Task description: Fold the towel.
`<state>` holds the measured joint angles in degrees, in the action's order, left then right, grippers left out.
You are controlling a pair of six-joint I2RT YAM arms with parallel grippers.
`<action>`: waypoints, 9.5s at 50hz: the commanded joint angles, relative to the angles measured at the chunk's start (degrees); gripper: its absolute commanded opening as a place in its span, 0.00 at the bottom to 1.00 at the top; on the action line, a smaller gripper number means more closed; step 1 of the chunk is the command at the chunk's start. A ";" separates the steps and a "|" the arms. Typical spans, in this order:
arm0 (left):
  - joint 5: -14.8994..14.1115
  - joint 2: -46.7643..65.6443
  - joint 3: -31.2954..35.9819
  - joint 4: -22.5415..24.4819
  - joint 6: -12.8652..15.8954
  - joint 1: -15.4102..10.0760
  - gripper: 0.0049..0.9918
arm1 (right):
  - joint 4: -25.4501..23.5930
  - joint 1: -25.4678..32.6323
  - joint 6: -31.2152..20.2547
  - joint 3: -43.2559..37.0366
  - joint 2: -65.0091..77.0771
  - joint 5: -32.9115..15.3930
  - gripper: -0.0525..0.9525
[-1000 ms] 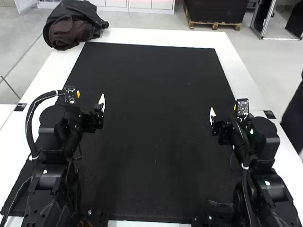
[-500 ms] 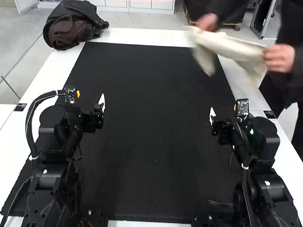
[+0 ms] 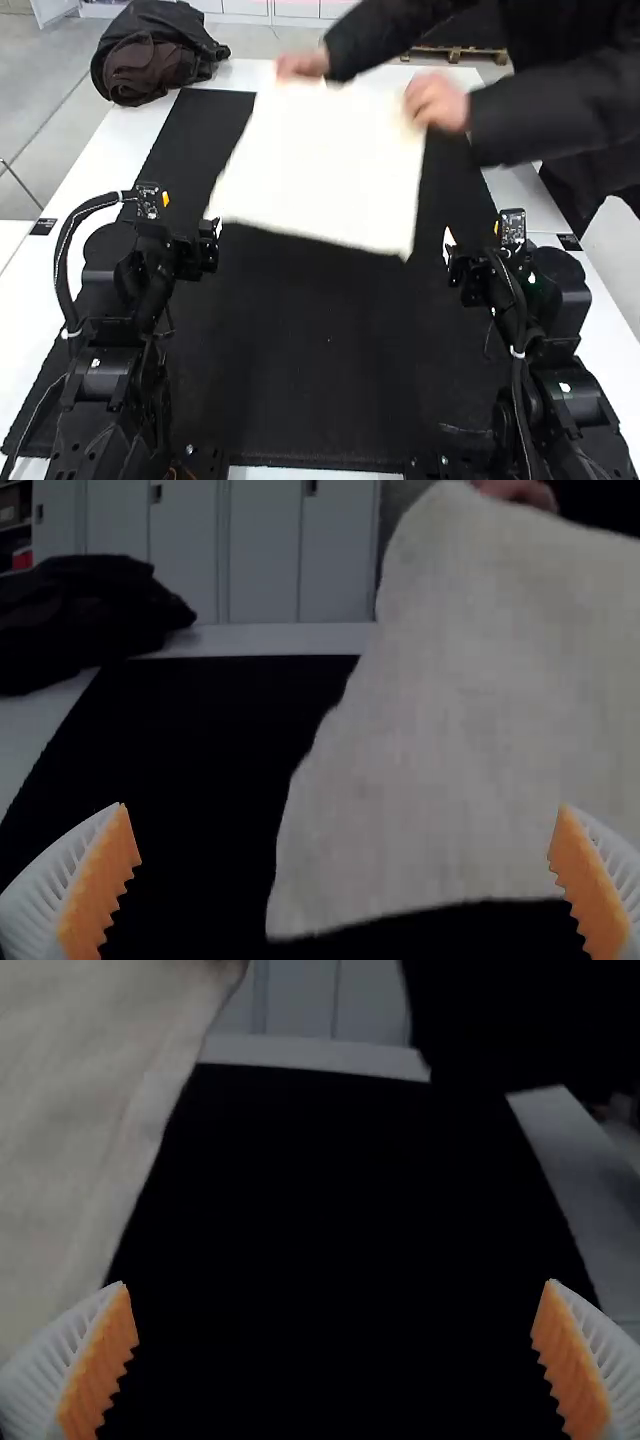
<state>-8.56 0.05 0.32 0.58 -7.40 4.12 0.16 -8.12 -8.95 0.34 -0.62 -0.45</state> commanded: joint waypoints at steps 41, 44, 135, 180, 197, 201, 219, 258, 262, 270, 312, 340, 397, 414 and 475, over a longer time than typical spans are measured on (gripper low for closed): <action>0.82 -0.23 -0.23 0.21 -0.51 0.10 0.97 | -0.08 0.82 0.69 -0.34 0.45 0.45 0.96; 0.73 -0.23 -0.23 0.21 -0.51 0.10 0.97 | -0.08 0.82 0.69 -0.34 0.45 0.45 0.96; 0.73 -0.23 -0.23 0.21 -0.51 0.10 0.97 | -0.08 0.82 0.69 -0.34 0.45 0.45 0.96; 1.00 -0.23 -0.23 0.48 16.63 -0.25 0.97 | 4.93 0.56 -3.97 -0.34 0.36 4.23 0.96; 9.52 -0.23 0.12 21.31 17.15 0.27 0.97 | 21.37 1.18 -8.36 2.56 0.36 2.03 0.96; 11.11 0.03 2.50 22.98 16.80 0.10 0.97 | 21.11 1.53 -6.34 7.22 -0.26 2.12 0.95; 9.44 36.68 34.31 18.93 10.47 -0.43 0.97 | 18.12 2.06 1.13 35.52 -36.03 2.56 0.96; 14.27 73.33 38.09 15.59 8.63 0.89 0.96 | 26.55 15.24 9.21 35.52 -79.62 4.93 0.95; 14.18 73.86 36.25 17.44 8.10 0.89 0.96 | 26.20 13.83 8.16 35.34 -80.06 6.07 0.95; 11.28 77.90 34.58 18.49 8.37 0.89 0.96 | 26.38 8.38 6.49 35.08 -81.64 2.65 0.96; -1.64 102.43 47.32 18.84 9.77 0.89 0.97 | 25.94 2.67 11.94 43.17 -97.55 10.12 0.95; -5.77 112.18 57.16 16.56 10.47 0.71 0.96 | 25.85 -0.14 12.38 51.52 -108.27 9.85 0.95; -5.42 122.82 64.37 15.07 11.53 -1.92 0.93 | 25.85 -3.22 10.01 59.16 -121.19 9.85 0.95; -4.89 123.61 64.37 13.83 12.67 -1.83 0.93 | 25.15 -3.75 8.42 58.90 -122.07 8.97 0.95; -6.38 116.49 64.46 12.25 14.17 1.15 0.02 | 26.82 -0.84 10.18 56.26 -111.61 13.37 0.03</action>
<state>-14.70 119.61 63.94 12.86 6.22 4.51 26.70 -10.33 0.49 57.14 -115.42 12.10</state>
